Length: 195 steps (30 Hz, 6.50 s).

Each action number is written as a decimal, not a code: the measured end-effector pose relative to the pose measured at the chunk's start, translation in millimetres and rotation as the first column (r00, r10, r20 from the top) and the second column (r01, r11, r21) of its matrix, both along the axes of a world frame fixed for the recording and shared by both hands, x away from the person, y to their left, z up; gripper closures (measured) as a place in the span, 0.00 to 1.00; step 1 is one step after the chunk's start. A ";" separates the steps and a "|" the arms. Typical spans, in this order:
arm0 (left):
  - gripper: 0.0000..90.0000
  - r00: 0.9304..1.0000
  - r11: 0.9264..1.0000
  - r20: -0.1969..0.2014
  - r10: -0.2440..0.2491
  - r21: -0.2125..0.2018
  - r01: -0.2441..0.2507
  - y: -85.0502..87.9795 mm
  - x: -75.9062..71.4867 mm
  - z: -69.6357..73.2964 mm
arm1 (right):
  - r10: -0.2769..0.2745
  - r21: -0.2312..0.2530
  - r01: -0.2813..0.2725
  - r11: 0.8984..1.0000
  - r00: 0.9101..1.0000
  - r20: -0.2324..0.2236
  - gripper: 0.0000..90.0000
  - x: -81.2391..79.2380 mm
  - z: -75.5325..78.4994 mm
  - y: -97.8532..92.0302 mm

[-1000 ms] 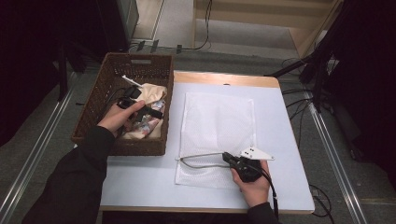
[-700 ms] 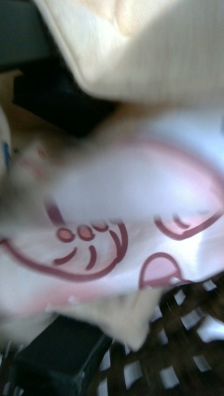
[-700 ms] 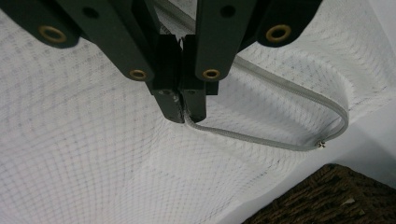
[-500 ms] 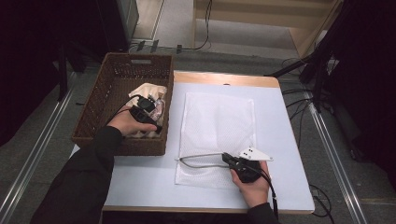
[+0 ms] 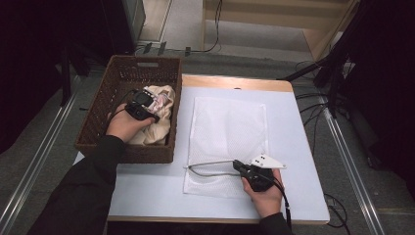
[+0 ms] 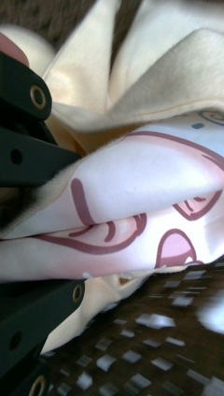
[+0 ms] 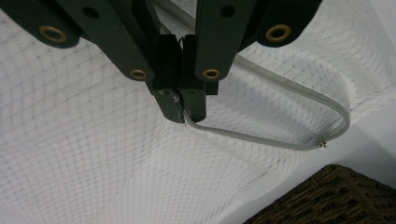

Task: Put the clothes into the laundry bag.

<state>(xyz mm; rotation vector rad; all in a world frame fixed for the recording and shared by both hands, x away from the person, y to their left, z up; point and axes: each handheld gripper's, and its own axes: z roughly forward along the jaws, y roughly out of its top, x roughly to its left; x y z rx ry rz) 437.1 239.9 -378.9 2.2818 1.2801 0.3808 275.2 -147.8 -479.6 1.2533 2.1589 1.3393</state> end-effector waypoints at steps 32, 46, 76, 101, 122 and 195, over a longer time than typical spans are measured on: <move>0.82 0.832 0.938 0.546 0.098 -0.330 0.106 19.2 -84.6 101.4 | -0.041 -0.001 0.041 0.999 0.998 0.041 1.00 1.0 11.3 -7.8; 0.82 0.840 0.850 0.526 -0.132 -0.376 0.369 -42.9 -161.1 86.7 | -0.039 0.006 0.038 0.999 0.997 0.059 1.00 2.6 21.1 -7.1; 0.81 0.765 0.634 0.252 -0.593 -0.439 0.637 -110.4 -229.0 -45.9 | -0.052 0.080 0.051 0.995 0.999 0.014 1.00 22.1 35.7 -15.1; 0.80 0.768 0.679 0.119 -0.629 -0.397 0.617 -135.7 -220.8 -57.5 | 0.006 0.123 -0.016 0.992 0.997 0.076 1.00 14.9 53.2 -7.4; 0.51 0.927 0.826 0.108 -0.359 -0.425 0.370 -135.2 -177.0 -60.0 | 0.026 0.122 -0.043 0.992 0.991 0.134 1.00 -4.5 64.9 4.6; 0.94 0.996 0.934 0.073 -0.057 -0.350 0.079 -175.9 -118.6 -64.1 | 0.070 0.087 -0.083 0.993 0.987 0.146 1.00 -26.3 62.0 20.7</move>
